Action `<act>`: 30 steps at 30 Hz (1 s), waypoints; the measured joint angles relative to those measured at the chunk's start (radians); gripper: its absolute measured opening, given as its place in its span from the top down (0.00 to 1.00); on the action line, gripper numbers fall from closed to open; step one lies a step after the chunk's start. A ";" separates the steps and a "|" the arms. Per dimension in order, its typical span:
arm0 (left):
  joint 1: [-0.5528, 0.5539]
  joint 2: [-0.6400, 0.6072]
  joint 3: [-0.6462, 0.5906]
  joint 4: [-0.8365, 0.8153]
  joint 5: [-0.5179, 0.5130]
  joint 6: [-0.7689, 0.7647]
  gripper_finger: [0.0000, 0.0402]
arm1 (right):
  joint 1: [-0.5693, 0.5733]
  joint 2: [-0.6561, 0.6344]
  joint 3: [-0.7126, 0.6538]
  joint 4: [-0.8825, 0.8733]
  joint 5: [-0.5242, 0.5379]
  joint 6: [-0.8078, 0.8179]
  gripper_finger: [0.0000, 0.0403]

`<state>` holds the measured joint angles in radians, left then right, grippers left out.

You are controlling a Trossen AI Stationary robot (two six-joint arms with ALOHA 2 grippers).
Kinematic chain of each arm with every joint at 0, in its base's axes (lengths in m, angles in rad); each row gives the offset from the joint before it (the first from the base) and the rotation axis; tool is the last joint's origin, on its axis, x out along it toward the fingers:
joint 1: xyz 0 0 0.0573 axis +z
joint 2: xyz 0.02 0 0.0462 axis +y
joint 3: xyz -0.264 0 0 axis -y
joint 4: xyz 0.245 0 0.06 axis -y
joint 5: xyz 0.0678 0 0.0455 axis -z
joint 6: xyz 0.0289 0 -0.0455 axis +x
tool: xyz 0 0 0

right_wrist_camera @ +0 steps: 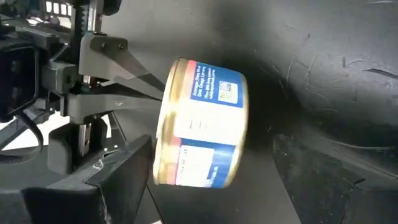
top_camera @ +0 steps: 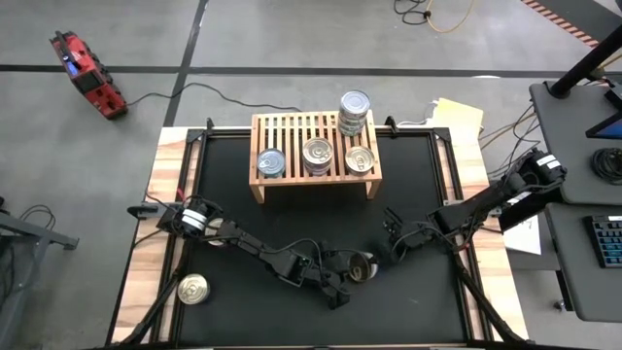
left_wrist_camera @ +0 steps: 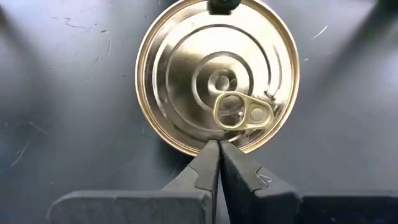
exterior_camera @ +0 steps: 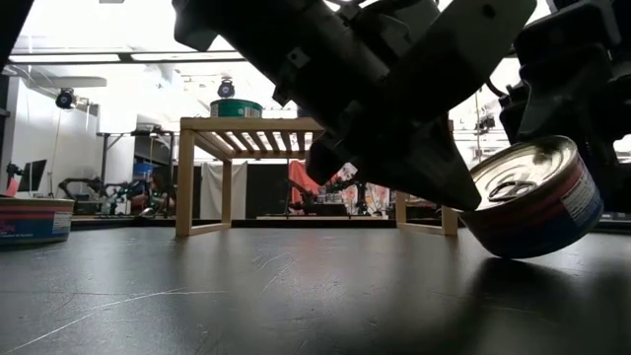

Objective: Stack canned seafood by type on shelf
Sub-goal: Stack the blue pink tuna can on top of the blue pink tuna can on the shelf

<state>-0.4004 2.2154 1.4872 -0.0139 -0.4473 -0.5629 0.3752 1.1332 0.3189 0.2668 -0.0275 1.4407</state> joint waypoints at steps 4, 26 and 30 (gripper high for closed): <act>0.000 0.000 0.000 0.010 -0.001 0.000 1.00 | 0.000 0.000 0.000 0.001 -0.004 0.012 0.19; 0.003 -0.004 0.002 0.029 -0.015 0.003 1.00 | 0.000 0.157 0.000 0.189 -0.008 -0.028 0.20; 0.001 -0.004 -0.002 0.029 -0.012 -0.002 1.00 | 0.000 0.206 0.000 0.258 -0.007 -0.034 0.23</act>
<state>-0.3991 2.2116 1.4851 0.0156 -0.4589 -0.5647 0.3752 1.3396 0.3191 0.5246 -0.0344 1.4066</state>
